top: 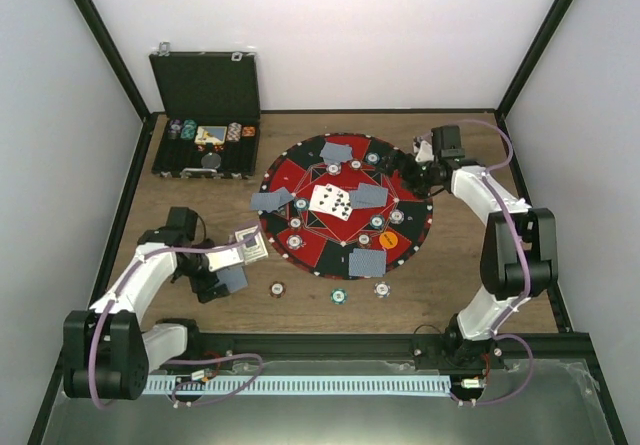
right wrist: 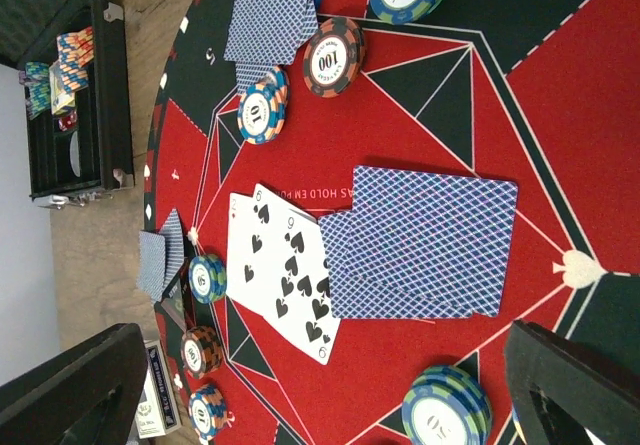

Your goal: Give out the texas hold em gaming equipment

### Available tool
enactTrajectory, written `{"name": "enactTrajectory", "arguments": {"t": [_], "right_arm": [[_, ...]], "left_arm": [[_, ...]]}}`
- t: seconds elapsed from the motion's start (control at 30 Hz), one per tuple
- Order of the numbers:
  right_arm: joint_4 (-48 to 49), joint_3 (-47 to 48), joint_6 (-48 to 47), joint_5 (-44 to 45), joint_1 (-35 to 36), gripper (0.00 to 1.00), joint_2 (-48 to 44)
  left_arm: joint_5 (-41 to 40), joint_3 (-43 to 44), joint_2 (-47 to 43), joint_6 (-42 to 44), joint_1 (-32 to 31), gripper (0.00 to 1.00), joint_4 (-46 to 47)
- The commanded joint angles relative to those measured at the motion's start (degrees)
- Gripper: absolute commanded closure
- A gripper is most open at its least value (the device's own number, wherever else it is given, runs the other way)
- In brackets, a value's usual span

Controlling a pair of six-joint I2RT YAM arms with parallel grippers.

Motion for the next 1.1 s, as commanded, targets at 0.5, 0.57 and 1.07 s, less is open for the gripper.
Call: {"name": "enactTrajectory", "arguments": {"t": [0.5, 0.57, 1.07], "right_arm": [[21.3, -25.4, -2.8, 41.8, -0.6, 0.0, -30.2], [29.7, -32.8, -3.9, 45.3, -0.6, 0.0, -35.3], [67.7, -50.8, -15.4, 57.3, -0.6, 0.0, -29.4]], "left_arm": [[5.3, 8.6, -1.4, -45.6, 0.3, 0.0, 40.8], [3.4, 3.7, -1.9, -50.7, 0.3, 0.0, 50.9], [-12.1, -14.6, 20.5, -60.9, 1.3, 0.0, 111.9]]}}
